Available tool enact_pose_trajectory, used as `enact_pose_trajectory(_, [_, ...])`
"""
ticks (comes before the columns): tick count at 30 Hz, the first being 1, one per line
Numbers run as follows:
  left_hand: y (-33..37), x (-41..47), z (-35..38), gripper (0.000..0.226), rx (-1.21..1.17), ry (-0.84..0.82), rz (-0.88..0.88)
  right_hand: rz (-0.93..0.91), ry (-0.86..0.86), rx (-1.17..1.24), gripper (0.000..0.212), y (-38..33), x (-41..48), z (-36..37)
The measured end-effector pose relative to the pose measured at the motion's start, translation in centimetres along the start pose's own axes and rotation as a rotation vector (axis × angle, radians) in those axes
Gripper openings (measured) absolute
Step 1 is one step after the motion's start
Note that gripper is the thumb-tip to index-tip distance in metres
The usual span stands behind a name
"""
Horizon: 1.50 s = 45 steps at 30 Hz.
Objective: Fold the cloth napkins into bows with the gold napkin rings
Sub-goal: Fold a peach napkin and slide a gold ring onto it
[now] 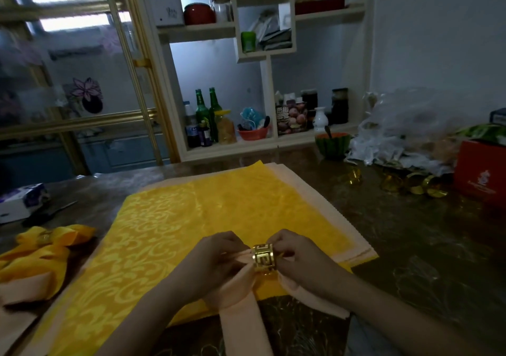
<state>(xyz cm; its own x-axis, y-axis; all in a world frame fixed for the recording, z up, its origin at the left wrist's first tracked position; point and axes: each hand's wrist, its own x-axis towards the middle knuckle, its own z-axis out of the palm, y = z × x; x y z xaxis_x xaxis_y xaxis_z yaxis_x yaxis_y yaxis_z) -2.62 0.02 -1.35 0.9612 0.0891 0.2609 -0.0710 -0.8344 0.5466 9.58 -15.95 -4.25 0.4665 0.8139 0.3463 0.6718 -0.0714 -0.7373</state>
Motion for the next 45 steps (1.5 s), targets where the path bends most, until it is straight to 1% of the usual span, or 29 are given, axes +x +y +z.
enact_pose_trajectory(3, [-0.2, -0.4, 0.1, 0.026, -0.016, -0.001, 0.009, -0.01, -0.058, 0.026, 0.014, -0.1, 0.0, 0.1])
enact_pose_trajectory(6, [-0.2, -0.5, 0.6, 0.024, -0.009, 0.093, -0.012, -0.01, -0.043, 0.019, 0.015, 0.0, 0.4, 0.0])
enact_pose_trajectory(9, [-0.1, -0.7, 1.0, 0.026, 0.01, 0.189, -0.093, -0.009, -0.074, -0.031, 0.015, 0.0, 0.6, 0.0])
enact_pose_trajectory(13, [0.7, -1.0, 1.6, 0.026, 0.075, 0.199, -0.068, 0.016, -0.134, -0.073, 0.013, -0.1, 0.4, 0.0])
enact_pose_trajectory(15, [1.0, -1.3, 1.9, 0.018, 0.02, 0.212, -0.072, 0.034, -0.163, -0.071, 0.014, -0.1, 0.2, -0.2])
enact_pose_trajectory(17, [1.3, -1.4, 1.9, 0.024, -0.052, 0.223, -0.086, 0.049, -0.145, -0.034, 0.015, -0.6, 0.3, -0.5])
enact_pose_trajectory(18, [1.6, -1.3, 1.9, 0.027, -0.058, 0.202, -0.084, 0.054, -0.118, 0.003, 0.019, -0.8, 0.2, -0.6])
enact_pose_trajectory(19, [1.8, -1.2, 1.7, 0.03, -0.028, 0.169, -0.071, 0.051, -0.096, 0.036, 0.029, -1.2, 0.3, -0.7])
enact_pose_trajectory(21, [2.0, -1.0, 1.6, 0.046, 0.092, 0.084, -0.043, 0.044, -0.072, 0.055, 0.054, -1.7, 0.2, -0.5])
enact_pose_trajectory(22, [2.1, -1.0, 1.5, 0.053, 0.135, 0.054, -0.034, 0.032, -0.056, 0.045, 0.06, -1.8, 0.1, -0.4])
enact_pose_trajectory(24, [2.4, -1.2, 1.2, 0.057, 0.15, 0.008, -0.011, 0.01, -0.01, 0.012, 0.062, -1.9, -0.1, -0.3])
enact_pose_trajectory(27, [2.8, -1.8, 1.4, 0.052, 0.18, -0.019, 0.004, 0.0, 0.057, 0.005, 0.062, -2.1, -0.3, -0.2])
enact_pose_trajectory(28, [2.8, -1.7, 1.6, 0.051, 0.215, -0.015, 0.01, -0.003, 0.073, 0.012, 0.063, -2.1, -0.3, -0.1])
enact_pose_trajectory(30, [2.7, -1.5, 2.0, 0.056, 0.368, -0.006, 0.018, -0.007, 0.096, 0.016, 0.064, -2.3, -0.3, 0.0])
enact_pose_trajectory(32, [2.7, -1.1, 2.3, 0.061, 0.469, 0.041, 0.027, -0.009, 0.114, 0.021, 0.064, -2.5, -0.3, 0.0])
enact_pose_trajectory(34, [2.9, -0.7, 2.4, 0.057, 0.459, 0.088, 0.032, -0.01, 0.137, 0.034, 0.063, -2.7, -0.4, -0.2])
enact_pose_trajectory(35, [2.9, -0.6, 2.4, 0.054, 0.442, 0.142, 0.062, -0.012, 0.141, 0.046, 0.06, -2.8, -0.4, -0.3])
enact_pose_trajectory(36, [2.8, -0.7, 2.5, 0.051, 0.454, 0.199, 0.097, -0.006, 0.133, 0.07, 0.056, -2.8, -0.3, -0.5])
enact_pose_trajectory(38, [2.7, -0.5, 2.5, 0.047, 0.501, 0.256, 0.125, 0.031, 0.096, 0.169, 0.054, -2.5, -0.2, -0.8])
enact_pose_trajectory(39, [2.9, -0.3, 2.3, 0.046, 0.511, 0.243, 0.116, 0.054, 0.082, 0.237, 0.051, -2.4, -0.1, -0.9])
enact_pose_trajectory(41, [3.0, 0.0, 1.9, 0.045, 0.542, 0.241, 0.105, 0.088, 0.067, 0.334, 0.04, -2.2, 0.0, -1.4])
enact_pose_trajectory(43, [3.1, 0.1, 1.9, 0.045, 0.585, 0.233, 0.096, 0.069, 0.066, 0.312, 0.03, -2.3, 0.0, -1.7])
enact_pose_trajectory(45, [3.3, 0.1, 2.0, 0.047, 0.587, 0.177, 0.069, 0.005, 0.102, 0.12, 0.017, -2.2, -0.1, -1.8])
